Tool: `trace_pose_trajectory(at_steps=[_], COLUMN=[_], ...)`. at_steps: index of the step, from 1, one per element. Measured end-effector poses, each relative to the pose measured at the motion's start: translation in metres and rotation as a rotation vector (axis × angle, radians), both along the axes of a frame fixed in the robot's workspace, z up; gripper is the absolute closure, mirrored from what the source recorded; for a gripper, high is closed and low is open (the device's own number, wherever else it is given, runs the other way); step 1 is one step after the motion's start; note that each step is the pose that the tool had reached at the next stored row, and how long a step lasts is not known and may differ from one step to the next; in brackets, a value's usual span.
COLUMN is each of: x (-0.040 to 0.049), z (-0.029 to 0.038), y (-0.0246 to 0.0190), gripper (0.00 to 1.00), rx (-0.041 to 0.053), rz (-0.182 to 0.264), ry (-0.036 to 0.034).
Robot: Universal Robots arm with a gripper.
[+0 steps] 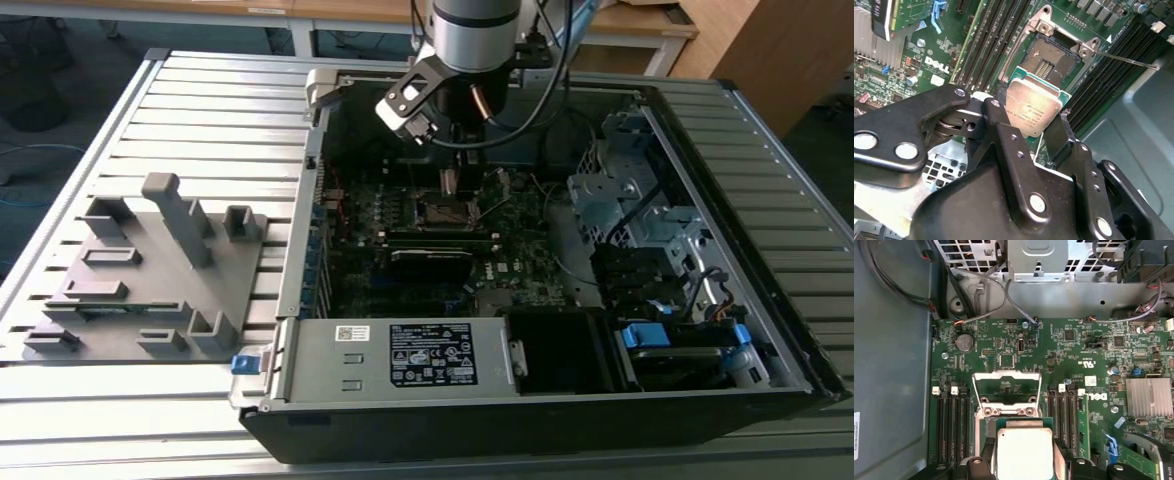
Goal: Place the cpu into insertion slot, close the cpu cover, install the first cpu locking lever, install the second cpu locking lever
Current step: 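Place the cpu into insertion slot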
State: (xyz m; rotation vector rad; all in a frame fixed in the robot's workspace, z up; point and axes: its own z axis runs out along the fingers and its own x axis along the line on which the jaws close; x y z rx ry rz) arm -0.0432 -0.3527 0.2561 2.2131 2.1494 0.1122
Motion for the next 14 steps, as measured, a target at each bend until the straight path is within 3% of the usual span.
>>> trace_pose_trajectory(at_steps=[8,14], x=[-0.0005,-0.0007], z=[-0.0080,-0.0094], y=[0.0021,0.0022], gripper=[0.46,0.46], rx=[0.0042,0.0042], rz=[0.000,0.000], ry=[0.0000,0.0000])
